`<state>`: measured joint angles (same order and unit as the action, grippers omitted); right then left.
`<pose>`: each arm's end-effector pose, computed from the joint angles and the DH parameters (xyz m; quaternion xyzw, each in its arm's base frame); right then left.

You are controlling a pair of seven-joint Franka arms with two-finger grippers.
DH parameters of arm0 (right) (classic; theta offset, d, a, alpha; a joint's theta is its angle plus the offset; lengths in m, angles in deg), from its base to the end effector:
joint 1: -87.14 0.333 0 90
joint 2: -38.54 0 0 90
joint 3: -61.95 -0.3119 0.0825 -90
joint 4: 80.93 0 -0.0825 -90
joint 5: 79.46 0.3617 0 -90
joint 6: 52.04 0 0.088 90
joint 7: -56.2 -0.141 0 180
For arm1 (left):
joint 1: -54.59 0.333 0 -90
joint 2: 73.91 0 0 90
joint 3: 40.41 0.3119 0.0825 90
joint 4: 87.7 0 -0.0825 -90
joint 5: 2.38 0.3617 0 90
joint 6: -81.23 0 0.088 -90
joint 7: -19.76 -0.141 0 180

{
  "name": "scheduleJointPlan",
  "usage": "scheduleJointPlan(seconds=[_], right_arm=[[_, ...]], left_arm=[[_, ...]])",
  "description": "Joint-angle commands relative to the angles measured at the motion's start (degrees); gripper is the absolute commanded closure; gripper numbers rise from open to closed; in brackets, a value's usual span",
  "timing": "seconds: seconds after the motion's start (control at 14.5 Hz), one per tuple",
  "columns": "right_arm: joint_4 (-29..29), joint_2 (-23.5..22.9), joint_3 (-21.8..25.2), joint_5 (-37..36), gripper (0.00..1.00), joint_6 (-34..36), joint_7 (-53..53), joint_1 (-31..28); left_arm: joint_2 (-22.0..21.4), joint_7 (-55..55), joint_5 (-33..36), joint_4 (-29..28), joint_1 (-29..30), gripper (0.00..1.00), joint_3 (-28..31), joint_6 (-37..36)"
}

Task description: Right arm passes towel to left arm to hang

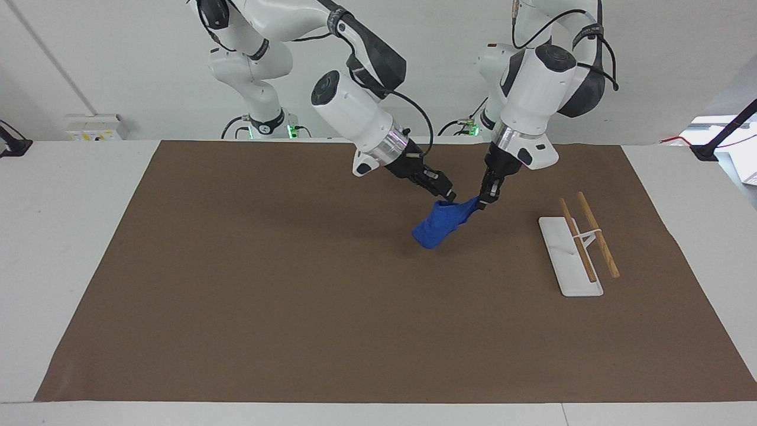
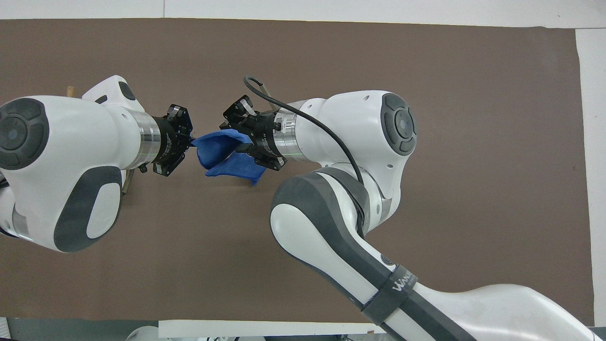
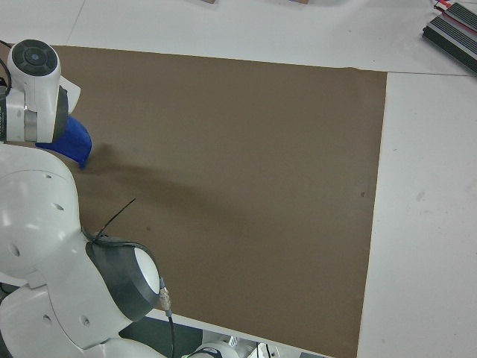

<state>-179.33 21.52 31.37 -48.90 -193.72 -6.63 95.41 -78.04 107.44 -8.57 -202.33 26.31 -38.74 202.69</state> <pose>0.5364 0.4015 0.4675 -0.8563 0.3723 0.0705 0.3510 0.4801 -0.2492 0.4793 0.8440 0.5254 0.0101 0.1070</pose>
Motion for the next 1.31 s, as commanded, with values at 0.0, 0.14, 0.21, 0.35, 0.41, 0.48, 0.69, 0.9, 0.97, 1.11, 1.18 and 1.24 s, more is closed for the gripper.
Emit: scheduleJointPlan(seconds=[0.0, 0.14, 0.21, 0.35, 0.41, 0.48, 0.69, 0.9, 0.97, 1.11, 1.18, 1.24], right_arm=[[-2.2, 1.0, -0.2, -8.0, 0.0, 2.9, 6.7, -6.5], [-1.9, 1.1, -0.2, -17.2, 0.0, 8.9, 16.1, -12.4], [-1.3, 1.2, -0.2, -21.7, 0.0, 12.6, 21.7, -15.6], [0.0, 1.8, -0.2, -31.6, 0.0, 19.3, 33.2, -21.3], [0.1, 3.4, -0.2, -37.4, 0.0, 23.3, 38.8, -23.8], [0.1, 5.2, -0.2, -42.2, 0.0, 27.8, 42.1, -25.3], [3.0, 11.2, -0.1, -47.1, 0.0, 39.0, 43.7, -28.5], [10.3, 13.6, 0.8, -43.8, 0.0, 50.4, 47.7, -34.1], [10.9, 13.8, 1.1, -43.4, 0.0, 53.4, 49.2, -34.5], [11.0, 14.3, 2.8, -43.2, 0.0, 55.4, 52.0, -36.5], [12.0, 14.4, 3.1, -42.5, 0.0, 56.9, 53.8, -37.1], [13.2, 14.4, 3.2, -39.9, 0.0, 57.5, 55.3, -37.6]], left_arm=[[3.9, -8.4, -0.1, 9.7, 0.1, 1.0, 1.1, -12.2], [3.9, -13.2, 2.6, 12.4, 1.9, 1.0, 1.4, -18.2], [3.7, -14.3, 6.3, 13.2, 2.4, 1.0, 1.3, -20.4], [3.8, -17.9, 11.5, 15.0, 2.7, 1.0, 1.5, -23.7], [3.9, -20.4, 14.1, 16.5, 3.4, 1.0, 1.5, -25.7], [4.0, -22.3, 15.4, 17.4, 4.4, 1.0, 1.4, -26.4], [5.2, -24.2, 19.1, 19.8, 6.3, 0.99, 1.4, -26.0], [5.9, -25.9, 20.1, 20.8, 9.5, 0.99, 1.5, -24.9], [6.0, -26.0, 20.1, 20.8, 10.6, 0.99, 1.5, -23.3], [6.9, -26.0, 19.8, 21.9, 14.3, 1.0, 1.5, -17.9], [8.1, -26.0, 20.0, 23.3, 15.7, 1.0, 1.5, -17.2], [8.7, -26.0, 20.0, 24.2, 16.8, 1.0, 1.5, -16.7]])
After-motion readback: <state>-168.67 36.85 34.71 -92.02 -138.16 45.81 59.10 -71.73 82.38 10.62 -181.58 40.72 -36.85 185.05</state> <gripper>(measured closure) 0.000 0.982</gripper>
